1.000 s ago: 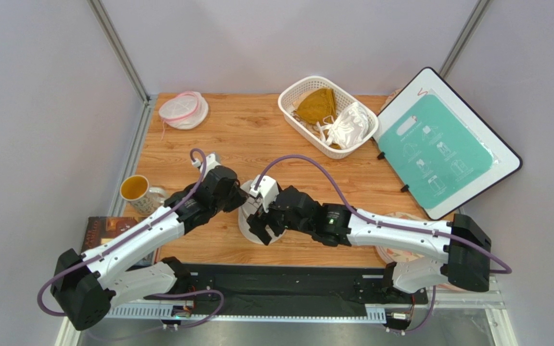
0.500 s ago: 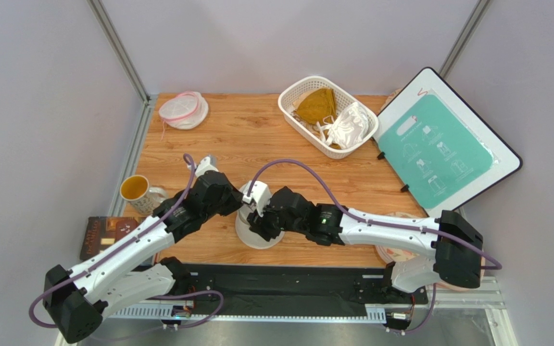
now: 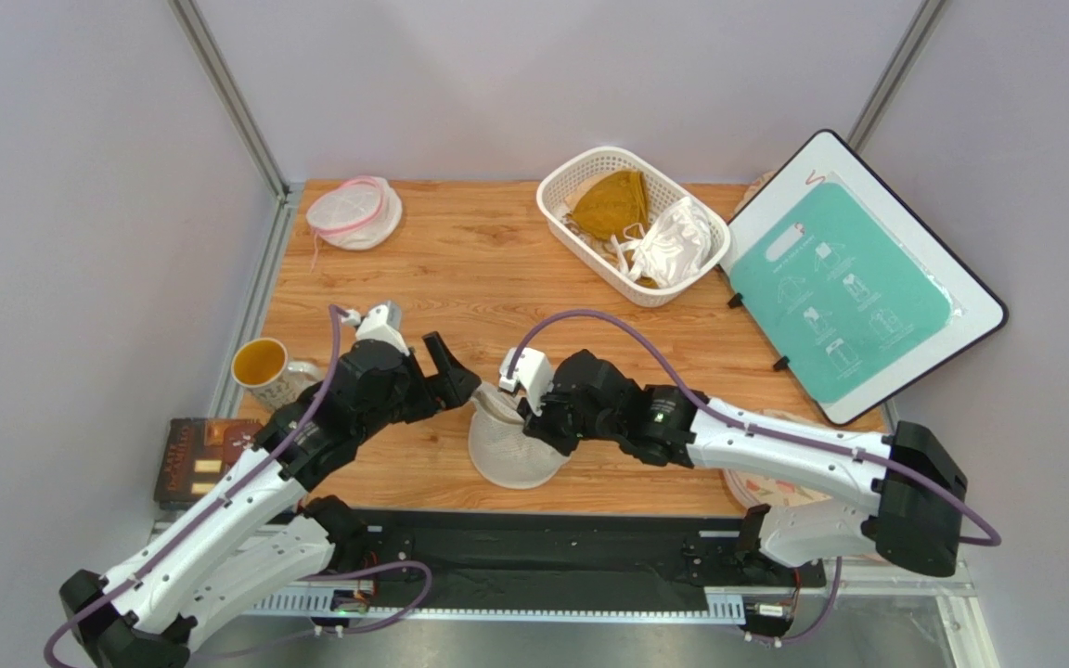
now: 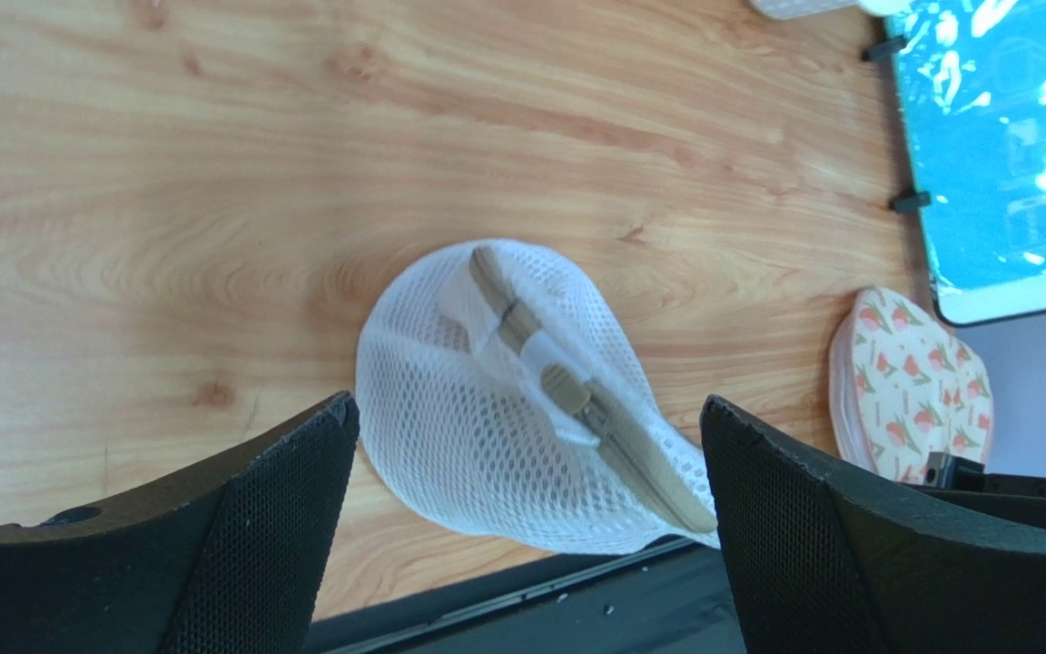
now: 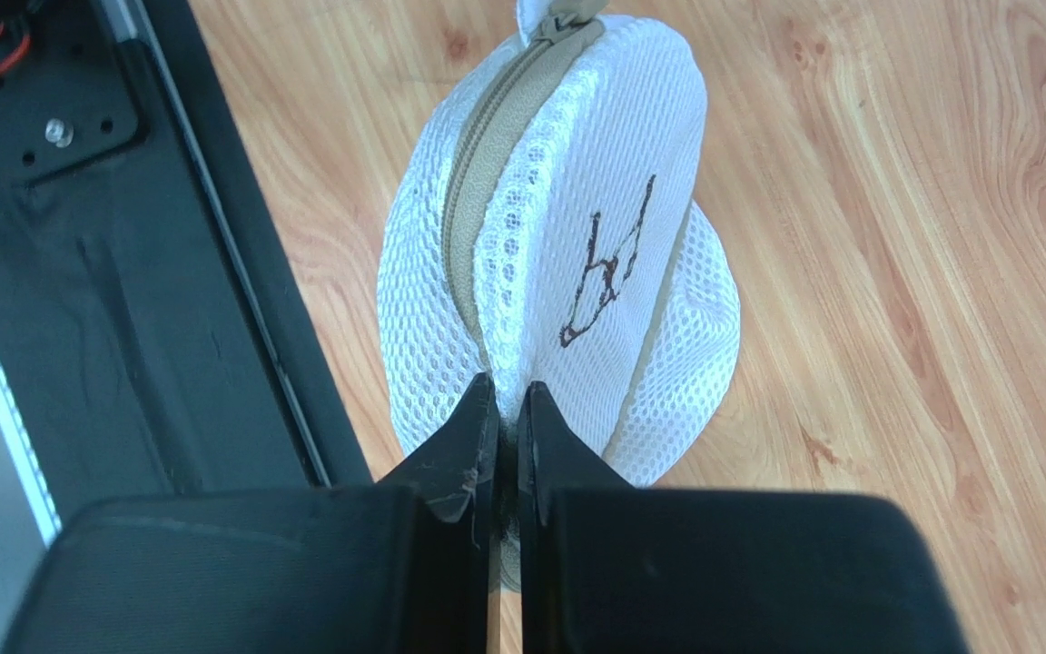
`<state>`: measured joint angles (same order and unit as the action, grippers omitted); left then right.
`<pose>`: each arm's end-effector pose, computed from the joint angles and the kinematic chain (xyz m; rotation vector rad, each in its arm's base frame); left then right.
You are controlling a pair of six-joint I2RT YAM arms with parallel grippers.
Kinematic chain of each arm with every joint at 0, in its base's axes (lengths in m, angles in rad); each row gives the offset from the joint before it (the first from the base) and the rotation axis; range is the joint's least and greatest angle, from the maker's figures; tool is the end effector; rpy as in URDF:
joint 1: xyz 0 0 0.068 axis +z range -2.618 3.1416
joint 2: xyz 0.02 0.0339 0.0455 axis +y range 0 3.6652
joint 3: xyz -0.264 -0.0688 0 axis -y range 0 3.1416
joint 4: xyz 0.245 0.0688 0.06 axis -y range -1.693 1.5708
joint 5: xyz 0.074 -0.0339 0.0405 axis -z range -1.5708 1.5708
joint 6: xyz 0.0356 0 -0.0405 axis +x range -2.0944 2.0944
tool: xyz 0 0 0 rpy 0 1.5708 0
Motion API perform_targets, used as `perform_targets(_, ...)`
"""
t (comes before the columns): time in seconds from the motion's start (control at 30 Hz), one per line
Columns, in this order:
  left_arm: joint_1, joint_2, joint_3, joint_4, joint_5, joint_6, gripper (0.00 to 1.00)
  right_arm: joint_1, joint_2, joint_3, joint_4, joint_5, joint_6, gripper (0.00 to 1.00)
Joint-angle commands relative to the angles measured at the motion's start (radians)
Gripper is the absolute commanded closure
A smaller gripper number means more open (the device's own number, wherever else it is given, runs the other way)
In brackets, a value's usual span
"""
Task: Unzip the laundry bag and remove the bra
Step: Adjust the laundry bag at the center of the board.
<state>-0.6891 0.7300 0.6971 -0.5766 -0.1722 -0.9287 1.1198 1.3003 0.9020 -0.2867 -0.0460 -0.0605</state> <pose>0.1270 -0.0967 0.2790 -0.3716 2.2348 -0.7190 0.1220 0.2558 0.2589 -1.3174 1.9213 0.6045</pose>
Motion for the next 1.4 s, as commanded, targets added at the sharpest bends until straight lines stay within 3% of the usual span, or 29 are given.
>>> perform_targets(0.0, 0.042, 0.003, 0.05, 0.107, 0.14, 0.204, 0.0, -0.002, -0.085, -0.014, -0.098, -0.063, -0.09, 1.0)
perform_targets(0.17, 0.094, 0.123, 0.047, 0.213, 0.29, 0.2, 0.0, 0.0, -0.203, -0.084, -0.076, -0.093, -0.15, 1.0)
perform_targets(0.37, 0.106, 0.318, 0.076, 0.297, 0.487, 0.209, 0.01, -0.002, -0.233, -0.124, -0.048, -0.088, -0.179, 1.0)
perform_targets(0.6, 0.106, 0.341, 0.007, 0.388, 0.62, 0.171, 0.02, -0.002, -0.23, -0.156, -0.003, -0.048, -0.223, 1.0)
perform_targets(0.8, 0.105, 0.328, -0.079, 0.457, 0.709, 0.137, 0.1, -0.002, -0.254, -0.18, 0.038, -0.002, -0.254, 1.0)
perform_targets(1.13, 0.105, 0.258, -0.047, 0.233, 0.547, 0.208, 0.06, 0.0, -0.257, -0.16, 0.029, 0.032, -0.277, 1.0)
perform_targets(1.37, 0.105, 0.263, -0.057, 0.225, 0.588, 0.246, 0.07, -0.002, -0.274, -0.169, 0.027, 0.035, -0.272, 1.0)
